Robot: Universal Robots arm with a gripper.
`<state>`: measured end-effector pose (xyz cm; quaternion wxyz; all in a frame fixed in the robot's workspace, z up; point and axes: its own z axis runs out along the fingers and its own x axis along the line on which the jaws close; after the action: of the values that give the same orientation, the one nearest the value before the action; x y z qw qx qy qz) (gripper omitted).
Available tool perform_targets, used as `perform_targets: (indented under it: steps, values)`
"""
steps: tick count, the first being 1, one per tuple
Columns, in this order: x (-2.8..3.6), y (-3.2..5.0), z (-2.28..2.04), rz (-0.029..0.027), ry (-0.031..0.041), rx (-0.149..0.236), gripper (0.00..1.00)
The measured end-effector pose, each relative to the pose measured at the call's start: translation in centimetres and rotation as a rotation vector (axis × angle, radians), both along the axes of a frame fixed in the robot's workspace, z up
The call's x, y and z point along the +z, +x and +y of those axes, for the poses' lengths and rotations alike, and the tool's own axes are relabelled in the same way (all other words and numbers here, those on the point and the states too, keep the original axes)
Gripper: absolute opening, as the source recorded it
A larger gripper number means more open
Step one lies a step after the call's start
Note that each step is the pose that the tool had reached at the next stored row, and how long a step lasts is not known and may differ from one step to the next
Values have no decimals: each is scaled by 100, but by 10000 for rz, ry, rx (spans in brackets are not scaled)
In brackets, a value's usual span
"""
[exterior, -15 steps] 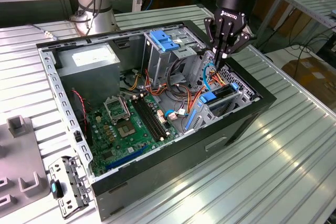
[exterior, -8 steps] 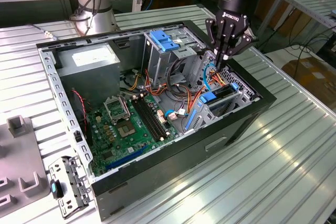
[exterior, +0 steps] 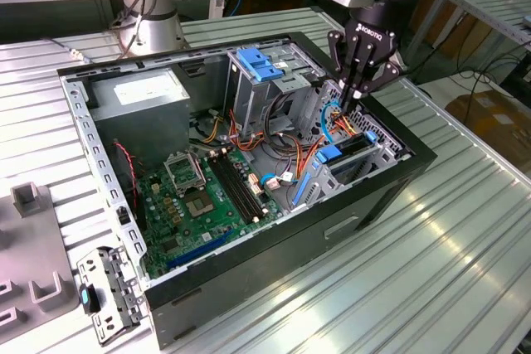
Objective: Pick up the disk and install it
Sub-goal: 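Insert the second disk wire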
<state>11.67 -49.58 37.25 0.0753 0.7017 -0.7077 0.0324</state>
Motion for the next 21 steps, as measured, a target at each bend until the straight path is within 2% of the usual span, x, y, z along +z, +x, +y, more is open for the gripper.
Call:
perform_targets:
  steps: [2,4,9,10,11,21]
  values:
    - [-4,-2,-71,0,145,6,16]
    - [-7,-16,-97,-3,144,33,16]
    - [-15,-86,-113,-21,146,130,16]
    - [-24,-146,-118,-141,144,174,16]
    - [-25,-146,-117,-160,144,193,16]
    - [-25,-146,-117,-179,144,217,16]
